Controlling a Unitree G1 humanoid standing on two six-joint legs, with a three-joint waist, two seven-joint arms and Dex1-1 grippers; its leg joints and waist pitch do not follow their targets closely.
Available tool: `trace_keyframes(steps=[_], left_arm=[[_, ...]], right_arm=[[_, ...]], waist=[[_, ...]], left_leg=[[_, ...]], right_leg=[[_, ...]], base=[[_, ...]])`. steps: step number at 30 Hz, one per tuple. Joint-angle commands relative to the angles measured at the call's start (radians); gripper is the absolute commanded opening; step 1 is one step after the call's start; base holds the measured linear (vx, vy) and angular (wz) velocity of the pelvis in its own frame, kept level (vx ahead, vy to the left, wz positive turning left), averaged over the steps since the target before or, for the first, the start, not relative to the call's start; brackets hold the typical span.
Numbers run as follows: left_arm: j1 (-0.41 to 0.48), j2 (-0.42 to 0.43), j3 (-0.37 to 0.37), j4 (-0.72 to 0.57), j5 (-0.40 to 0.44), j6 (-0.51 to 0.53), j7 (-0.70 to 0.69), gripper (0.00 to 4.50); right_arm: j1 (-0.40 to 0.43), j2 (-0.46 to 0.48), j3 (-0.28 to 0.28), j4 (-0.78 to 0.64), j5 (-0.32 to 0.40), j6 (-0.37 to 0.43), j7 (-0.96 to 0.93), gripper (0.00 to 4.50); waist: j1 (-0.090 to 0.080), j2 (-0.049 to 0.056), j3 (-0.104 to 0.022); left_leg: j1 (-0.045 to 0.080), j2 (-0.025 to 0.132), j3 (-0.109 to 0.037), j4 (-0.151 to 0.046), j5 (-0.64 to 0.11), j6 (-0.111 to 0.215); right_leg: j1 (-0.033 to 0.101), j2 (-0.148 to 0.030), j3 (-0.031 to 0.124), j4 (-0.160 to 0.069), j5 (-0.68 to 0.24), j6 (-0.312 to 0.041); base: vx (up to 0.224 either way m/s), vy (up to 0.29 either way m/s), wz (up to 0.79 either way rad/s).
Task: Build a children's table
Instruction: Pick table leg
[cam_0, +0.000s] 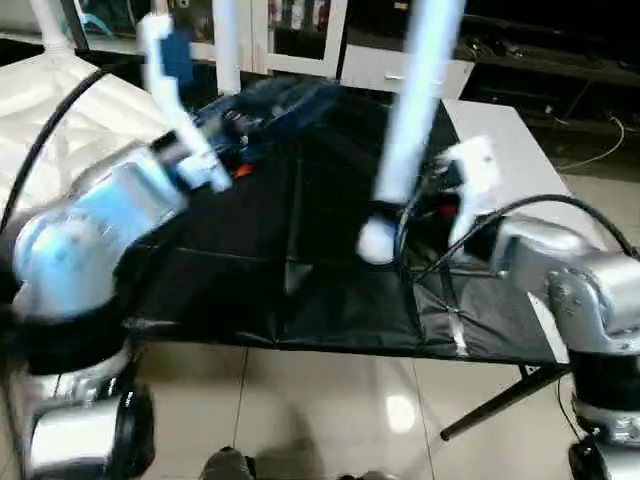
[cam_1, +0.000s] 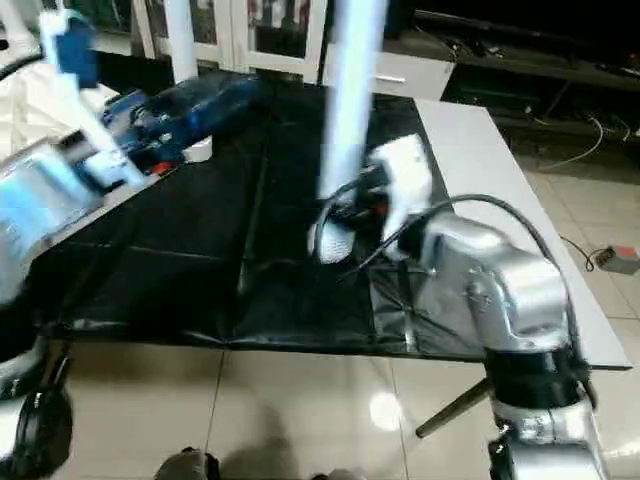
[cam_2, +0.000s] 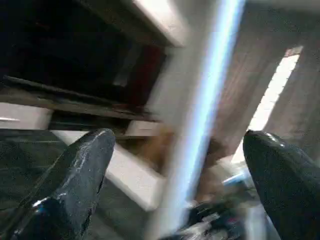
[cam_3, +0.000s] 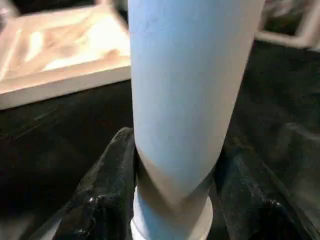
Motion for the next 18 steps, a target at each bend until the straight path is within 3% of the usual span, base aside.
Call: trace_keyframes(steps=[1, 2, 3, 4, 5, 6, 7, 8, 10, 11, 12, 13, 14, 15, 16, 17, 18], left_arm=[[0.061, -0.015, -0.029, -0.056, 0.091, -0.080, 0.038, 4.50], [0.119, -0.017, -0.077, -0.058, 0.219, -0.188, 0.086, 4.50], [0.130, -0.016, -0.088, -0.058, 0.245, -0.209, 0.096, 4.50], [0.157, -0.015, -0.113, -0.058, 0.308, -0.260, 0.120, 4.50], [0.196, -0.017, -0.140, -0.055, 0.375, -0.327, 0.142, 4.50], [0.237, -0.021, -0.172, -0.052, 0.434, -0.392, 0.159, 4.50], [0.237, -0.021, -0.172, -0.052, 0.435, -0.392, 0.159, 4.50], [0.267, -0.028, -0.188, -0.060, 0.447, -0.406, 0.168, 4.50], [0.287, -0.030, -0.210, -0.066, 0.464, -0.419, 0.176, 4.50], [0.299, -0.035, -0.229, -0.066, 0.484, -0.423, 0.192, 4.50], [0.305, -0.037, -0.250, -0.052, 0.525, -0.448, 0.205, 4.50], [0.306, -0.037, -0.252, -0.050, 0.531, -0.452, 0.206, 4.50], [0.315, -0.044, -0.258, -0.037, 0.558, -0.473, 0.217, 4.50], [0.321, -0.043, -0.264, -0.019, 0.584, -0.497, 0.223, 4.50], [0.323, -0.044, -0.266, -0.012, 0.594, -0.508, 0.224, 4.50], [0.325, -0.042, -0.264, 0.011, 0.625, -0.535, 0.235, 4.50], [0.327, -0.040, -0.262, 0.013, 0.628, -0.539, 0.236, 4.50]], right_arm=[[0.031, 0.016, -0.047, -0.042, -0.041, -0.063, -0.076, 1.84], [0.056, 0.021, -0.023, -0.045, -0.117, -0.120, -0.151, 1.84], [0.061, 0.022, -0.017, -0.046, -0.133, -0.132, -0.166, 1.84], [0.073, 0.023, -0.004, -0.047, -0.173, -0.160, -0.203, 1.84], [0.092, 0.043, -0.006, -0.050, -0.187, -0.191, -0.233, 1.84], [0.120, 0.059, 0.002, -0.062, -0.206, -0.221, -0.256, 1.84], [0.120, 0.059, 0.002, -0.062, -0.206, -0.221, -0.256, 1.84], [0.145, 0.083, -0.001, -0.073, -0.206, -0.241, -0.263, 1.84], [0.171, 0.111, -0.002, -0.088, -0.200, -0.262, -0.263, 1.84], [0.192, 0.141, -0.004, -0.099, -0.199, -0.287, -0.268, 1.84], [0.205, 0.180, -0.013, -0.102, -0.183, -0.305, -0.281, 1.84], [0.207, 0.185, -0.014, -0.102, -0.181, -0.307, -0.283, 1.84], [0.216, 0.194, -0.005, -0.103, -0.182, -0.322, -0.286, 1.84], [0.223, 0.198, 0.008, -0.099, -0.185, -0.333, -0.283, 1.84], [0.225, 0.198, 0.014, -0.098, -0.188, -0.338, -0.282, 1.84], [0.231, 0.197, 0.031, -0.089, -0.194, -0.352, -0.270, 1.84], [0.234, 0.199, 0.031, -0.087, -0.193, -0.352, -0.267, 1.84]], waist=[[0.000, 0.017, -0.101], [-0.001, 0.017, -0.099], [-0.003, 0.018, -0.102], [-0.003, 0.018, -0.102], [-0.004, 0.020, -0.098], [-0.006, 0.020, -0.096], [-0.003, 0.016, -0.097], [0.004, 0.011, -0.097], [0.016, 0.007, -0.098], [0.035, 0.005, -0.099], [0.036, 0.002, -0.099], [0.037, 0.011, -0.094], [0.031, 0.013, -0.096], [0.022, 0.022, -0.096], [0.013, 0.030, -0.099], [-0.051, 0.058, -0.105], [-0.065, 0.066, -0.106]], left_leg=[[0.027, 0.035, -0.010, -0.064, -0.130, -0.074], [0.025, 0.036, -0.011, -0.067, -0.139, -0.075], [0.032, 0.031, -0.008, -0.065, -0.155, -0.081], [0.032, 0.031, -0.008, -0.065, -0.155, -0.081], [0.030, 0.034, -0.012, -0.069, -0.194, -0.084], [0.032, 0.032, -0.011, -0.068, -0.213, -0.089], [0.026, 0.029, -0.006, -0.067, -0.228, -0.066], [0.014, 0.024, 0.000, -0.057, -0.225, -0.022], [0.006, 0.022, -0.002, -0.033, -0.212, 0.025], [-0.017, 0.032, -0.032, 0.026, -0.181, 0.083], [-0.030, 0.033, -0.041, 0.045, -0.177, 0.098], [-0.036, 0.045, -0.063, 0.054, -0.174, 0.100], [-0.036, 0.043, -0.067, 0.041, -0.167, 0.104], [-0.015, 0.032, -0.049, -0.008, -0.184, 0.112], [0.009, 0.029, -0.037, -0.033, -0.192, 0.126], [0.082, 0.011, -0.022, -0.092, -0.248, 0.178], [0.087, 0.009, -0.016, -0.115, -0.265, 0.186]], right_leg=[[0.056, -0.069, 0.043, -0.069, -0.064, -0.127], [0.053, -0.068, 0.044, -0.076, -0.093, -0.103], [0.052, -0.062, 0.044, -0.074, -0.127, -0.085], [0.052, -0.062, 0.044, -0.074, -0.127, -0.085], [0.046, -0.065, 0.045, -0.089, -0.195, -0.053], [0.043, -0.064, 0.045, -0.089, -0.220, -0.048], [0.048, -0.080, 0.055, -0.097, -0.267, -0.035], [0.056, -0.108, 0.073, -0.109, -0.324, -0.027], [0.062, -0.151, 0.099, -0.129, -0.396, -0.019], [0.075, -0.238, 0.149, -0.155, -0.497, -0.025], [0.077, -0.259, 0.163, -0.162, -0.521, -0.024], [0.071, -0.276, 0.154, -0.170, -0.595, -0.038], [0.072, -0.256, 0.136, -0.164, -0.594, -0.051], [0.059, -0.186, 0.090, -0.148, -0.560, -0.060], [0.047, -0.149, 0.068, -0.136, -0.507, -0.056], [-0.007, -0.021, -0.032, -0.048, -0.312, -0.016], [-0.021, 0.008, -0.063, 0.010, -0.263, 0.000]], base=[[0.000, 0.000, 0.00], [0.000, 0.000, 0.00], [0.000, 0.000, 0.00], [0.000, 0.000, 0.00], [0.000, 0.000, 0.00], [0.000, 0.000, 0.00], [0.000, 0.000, 0.00], [0.000, 0.000, 0.00], [0.000, 0.000, 0.00], [-0.033, 0.091, -0.04], [-0.033, 0.091, -0.04], [-0.026, 0.160, -0.14], [-0.019, 0.219, -0.13], [-0.019, 0.219, -0.13], [-0.030, 0.239, 0.00], [-0.049, 0.256, 0.08], [-0.049, 0.256, 0.08]])
